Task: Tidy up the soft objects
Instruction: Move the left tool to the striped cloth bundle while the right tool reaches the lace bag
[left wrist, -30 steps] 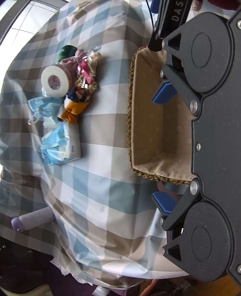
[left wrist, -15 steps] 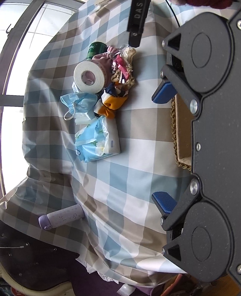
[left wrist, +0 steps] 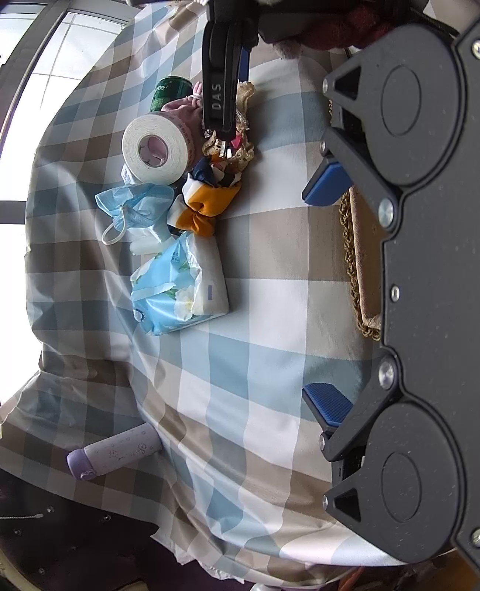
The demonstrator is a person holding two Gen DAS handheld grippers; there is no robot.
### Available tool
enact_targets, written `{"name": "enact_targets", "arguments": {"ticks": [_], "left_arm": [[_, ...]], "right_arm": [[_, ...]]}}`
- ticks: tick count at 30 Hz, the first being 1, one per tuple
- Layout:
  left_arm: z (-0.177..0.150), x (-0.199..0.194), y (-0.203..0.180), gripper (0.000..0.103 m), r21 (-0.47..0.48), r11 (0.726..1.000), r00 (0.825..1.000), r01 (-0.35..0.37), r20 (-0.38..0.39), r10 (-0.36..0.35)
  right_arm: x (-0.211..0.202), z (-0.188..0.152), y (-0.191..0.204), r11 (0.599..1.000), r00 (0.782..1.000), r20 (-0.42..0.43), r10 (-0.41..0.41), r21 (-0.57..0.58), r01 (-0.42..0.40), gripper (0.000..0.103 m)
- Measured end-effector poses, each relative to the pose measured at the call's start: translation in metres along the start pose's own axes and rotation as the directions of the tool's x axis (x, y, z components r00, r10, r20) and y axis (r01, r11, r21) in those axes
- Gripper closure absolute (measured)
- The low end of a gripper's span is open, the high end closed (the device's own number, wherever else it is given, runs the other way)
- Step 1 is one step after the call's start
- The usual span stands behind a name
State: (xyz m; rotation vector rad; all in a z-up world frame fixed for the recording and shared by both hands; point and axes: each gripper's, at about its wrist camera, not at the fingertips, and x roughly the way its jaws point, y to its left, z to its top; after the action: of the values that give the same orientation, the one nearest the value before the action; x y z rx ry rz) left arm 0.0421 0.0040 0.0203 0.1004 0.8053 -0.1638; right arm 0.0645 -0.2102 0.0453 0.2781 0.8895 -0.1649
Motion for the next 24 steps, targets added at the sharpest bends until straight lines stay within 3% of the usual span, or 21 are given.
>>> {"name": "enact_targets", "arguments": {"ticks": [5,8,13,16,24], "left_arm": [[-0.001,0.004,-0.005,0.004,0.014,1.000,1.000,-0.004,-0.004,0.004],[0.000,0.006,-0.007,0.004,0.021,1.000,1.000,0.002,-0.007,-0.001],[0.001,0.008,-0.008,0.004,0.027,1.000,1.000,0.005,-0.004,-0.005],[0.004,0.011,-0.009,0.004,0.032,0.999,1.000,0.010,-0.006,-0.010],[0.016,0.016,-0.029,0.004,0.096,0.995,0.999,0.040,0.028,-0.043]], "right_arm": [[0.015,-0.003,0.000,1.000,1.000,-0.020,-0.002,0.002,0.002,0.029],[0.014,-0.005,0.003,1.000,1.000,-0.002,0.022,-0.018,-0.022,0.052],[0.006,-0.009,-0.001,0.999,0.999,0.019,0.044,-0.002,-0.044,0.059],[-0.002,-0.010,-0.012,1.000,0.999,0.036,0.017,0.026,-0.018,0.065],[-0.003,-0.008,-0.056,0.988,0.999,0.044,-0.028,0.150,0.021,0.061]]}}
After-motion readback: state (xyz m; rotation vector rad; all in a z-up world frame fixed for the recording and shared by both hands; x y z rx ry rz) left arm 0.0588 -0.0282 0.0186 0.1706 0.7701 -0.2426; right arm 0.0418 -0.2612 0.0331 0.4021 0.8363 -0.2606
